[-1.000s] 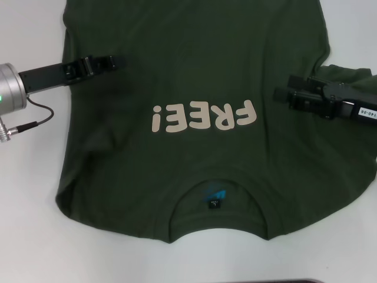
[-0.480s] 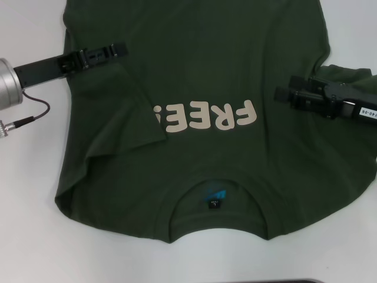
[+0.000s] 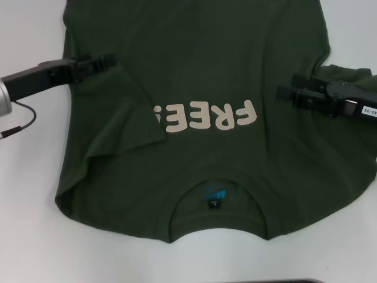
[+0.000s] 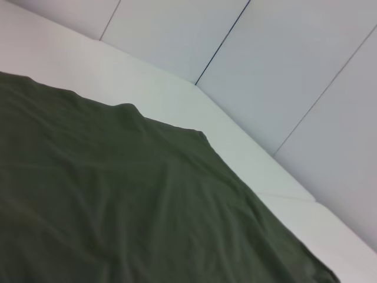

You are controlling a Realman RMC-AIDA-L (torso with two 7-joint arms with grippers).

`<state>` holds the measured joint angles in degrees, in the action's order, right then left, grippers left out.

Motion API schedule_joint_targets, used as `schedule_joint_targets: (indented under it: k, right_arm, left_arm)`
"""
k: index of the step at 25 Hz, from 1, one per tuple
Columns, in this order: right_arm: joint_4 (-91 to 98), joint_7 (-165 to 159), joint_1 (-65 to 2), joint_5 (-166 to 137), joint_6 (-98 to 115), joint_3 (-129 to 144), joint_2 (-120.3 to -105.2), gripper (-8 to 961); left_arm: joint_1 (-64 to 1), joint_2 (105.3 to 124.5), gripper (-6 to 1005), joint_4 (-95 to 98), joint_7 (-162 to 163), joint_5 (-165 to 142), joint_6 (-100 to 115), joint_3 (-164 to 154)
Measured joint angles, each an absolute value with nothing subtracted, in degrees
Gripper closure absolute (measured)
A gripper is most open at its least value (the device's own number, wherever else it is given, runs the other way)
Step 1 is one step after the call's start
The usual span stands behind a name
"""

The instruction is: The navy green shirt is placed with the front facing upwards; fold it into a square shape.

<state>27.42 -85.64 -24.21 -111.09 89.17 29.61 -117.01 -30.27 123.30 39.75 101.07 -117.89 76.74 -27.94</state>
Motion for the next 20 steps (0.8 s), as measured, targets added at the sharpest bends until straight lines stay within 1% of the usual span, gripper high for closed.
schedule_joint_targets:
  k: [10,20]
  right_arm:
    - [27.4,-86.2,-24.7,-111.1,89.3,28.8,-116.70,40]
    - [27.4,-86.2,-24.9,-111.1,89.2,28.7,-116.62,40]
  left_arm:
    - [-28.9,123.33,204,40.3,97.3,-117.9,77.8,-28.3]
    - [-30.2,123.71,203,39.3,96.8,-118.2,77.6,-29.8]
